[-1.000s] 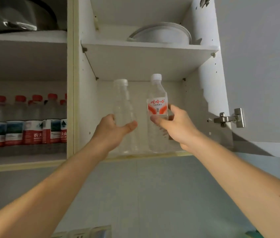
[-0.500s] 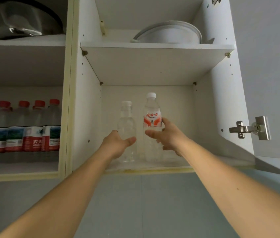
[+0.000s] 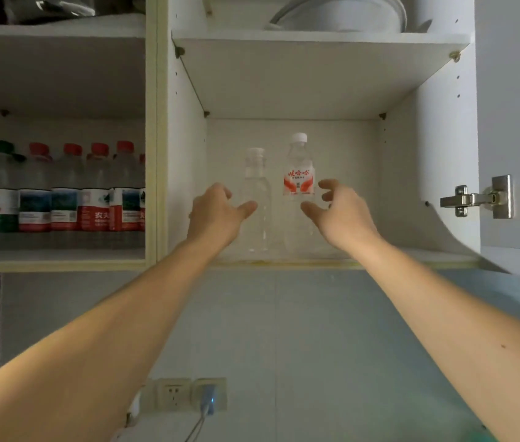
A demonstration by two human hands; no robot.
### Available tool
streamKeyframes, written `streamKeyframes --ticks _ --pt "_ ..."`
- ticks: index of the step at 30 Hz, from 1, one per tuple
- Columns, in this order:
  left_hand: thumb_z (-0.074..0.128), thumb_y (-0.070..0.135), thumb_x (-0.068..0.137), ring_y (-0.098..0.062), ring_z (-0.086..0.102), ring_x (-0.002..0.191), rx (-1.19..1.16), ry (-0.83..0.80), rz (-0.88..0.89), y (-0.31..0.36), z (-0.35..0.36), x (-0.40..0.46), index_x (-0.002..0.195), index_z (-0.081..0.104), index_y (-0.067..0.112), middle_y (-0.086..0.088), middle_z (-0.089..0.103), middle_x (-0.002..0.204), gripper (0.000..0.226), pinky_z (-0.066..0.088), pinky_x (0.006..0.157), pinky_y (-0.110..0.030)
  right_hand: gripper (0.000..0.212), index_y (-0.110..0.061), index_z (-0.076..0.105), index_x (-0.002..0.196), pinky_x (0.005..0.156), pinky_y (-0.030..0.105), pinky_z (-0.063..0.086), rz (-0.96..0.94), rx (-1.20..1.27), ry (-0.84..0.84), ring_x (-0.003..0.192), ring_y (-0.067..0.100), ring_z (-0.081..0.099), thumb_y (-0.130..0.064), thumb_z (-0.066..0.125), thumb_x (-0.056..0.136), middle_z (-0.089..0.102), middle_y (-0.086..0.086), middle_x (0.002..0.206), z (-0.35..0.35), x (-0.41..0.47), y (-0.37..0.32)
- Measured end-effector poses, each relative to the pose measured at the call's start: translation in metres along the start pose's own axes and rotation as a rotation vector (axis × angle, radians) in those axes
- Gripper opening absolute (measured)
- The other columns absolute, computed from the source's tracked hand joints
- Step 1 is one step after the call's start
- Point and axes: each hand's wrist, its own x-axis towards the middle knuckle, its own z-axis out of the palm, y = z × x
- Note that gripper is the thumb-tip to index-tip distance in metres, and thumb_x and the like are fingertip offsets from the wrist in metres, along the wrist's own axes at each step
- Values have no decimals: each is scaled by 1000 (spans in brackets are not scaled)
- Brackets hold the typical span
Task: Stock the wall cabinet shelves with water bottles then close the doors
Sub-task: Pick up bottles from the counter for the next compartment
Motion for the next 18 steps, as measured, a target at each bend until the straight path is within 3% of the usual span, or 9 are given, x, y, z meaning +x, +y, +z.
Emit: streamKeyframes --ticks 4,6,9,13,16,18 --pt "71 48 91 -4 66 82 -181 26 255 -6 -30 -41 111 62 19 10 67 86 37 47 68 -14 23 -17 68 111 87 22 47 -158 80 244 95 15 61 -11 61 90 66 4 107 -9 -59 -9" --pt "70 46 92 0 63 85 -214 -47 397 -21 -36 -72 110 61 22 13 65 87 31 46 71 -8 25 -13 69 101 78 13 46 -238 144 286 81 8 59 -1 56 83 66 3 97 -2 -99 -11" --pt "66 44 95 -5 58 97 -188 -109 541 -63 -32 -122 115 60 24 11 63 101 28 45 86 -18 27 -6 69 98 74 9 43 -256 206 272 82 4 59 6 53 79 66 3 93 20 -161 -7" --pt "66 39 95 -11 60 97 -223 -188 458 -131 -17 -185 113 63 22 8 63 100 25 47 83 -21 29 -10 69 104 73 8 45 -58 227 52 87 2 62 1 56 81 68 3 99 57 -242 23" --pt "68 35 95 -8 62 90 -247 -348 294 -182 -2 -232 108 61 27 9 64 96 17 51 73 -19 28 -12 72 105 70 7 46 102 136 -137 87 5 63 3 60 85 69 2 101 79 -295 56" --pt "68 36 94 -4 62 87 -216 -467 203 -214 9 -266 107 61 29 12 63 95 16 48 68 -14 25 -14 73 106 76 12 49 217 71 -284 89 9 67 -1 63 86 71 1 100 89 -325 79"
